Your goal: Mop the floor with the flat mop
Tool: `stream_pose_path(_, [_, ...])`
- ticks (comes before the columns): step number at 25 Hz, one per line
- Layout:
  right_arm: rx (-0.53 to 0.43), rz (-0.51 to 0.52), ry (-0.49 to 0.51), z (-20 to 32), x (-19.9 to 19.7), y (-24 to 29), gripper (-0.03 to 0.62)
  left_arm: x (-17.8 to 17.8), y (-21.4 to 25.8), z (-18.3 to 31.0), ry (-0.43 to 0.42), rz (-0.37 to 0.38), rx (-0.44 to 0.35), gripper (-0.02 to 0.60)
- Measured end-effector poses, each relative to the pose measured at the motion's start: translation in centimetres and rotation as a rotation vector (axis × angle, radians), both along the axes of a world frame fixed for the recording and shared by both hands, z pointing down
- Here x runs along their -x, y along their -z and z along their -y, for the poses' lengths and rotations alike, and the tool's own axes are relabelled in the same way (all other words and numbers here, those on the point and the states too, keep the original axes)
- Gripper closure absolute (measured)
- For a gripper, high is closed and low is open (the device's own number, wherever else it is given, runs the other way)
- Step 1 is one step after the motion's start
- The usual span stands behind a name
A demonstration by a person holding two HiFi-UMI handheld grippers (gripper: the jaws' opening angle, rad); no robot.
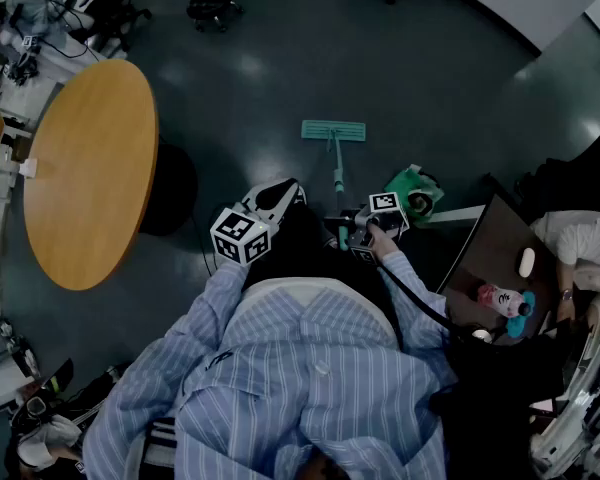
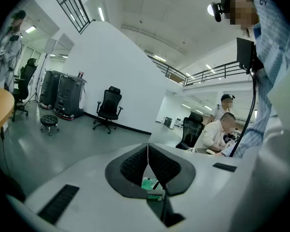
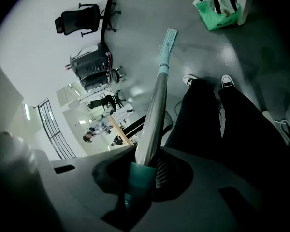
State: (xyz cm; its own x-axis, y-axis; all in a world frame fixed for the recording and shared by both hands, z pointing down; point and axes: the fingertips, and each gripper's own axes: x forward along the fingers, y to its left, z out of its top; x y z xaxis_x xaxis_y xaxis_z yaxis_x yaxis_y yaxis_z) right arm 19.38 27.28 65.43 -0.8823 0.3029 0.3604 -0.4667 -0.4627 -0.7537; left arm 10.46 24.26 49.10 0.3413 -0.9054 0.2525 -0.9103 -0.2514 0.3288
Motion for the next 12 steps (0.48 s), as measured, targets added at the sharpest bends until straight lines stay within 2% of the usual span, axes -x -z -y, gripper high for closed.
stream_pose_path(6, [-0.01,0.004,-0.015,0.1,-0.8,-0.7,0.511,-0.5,0.1,-0.1,0.015,-0.015,0.004,0.574])
stream_pose_path(12, [-0.002,0.022,-0.047,0.2,-0.7,-0.3,0.513,-1.2,0.6,0.3,-0.017,-0.001,-0.003,0.574])
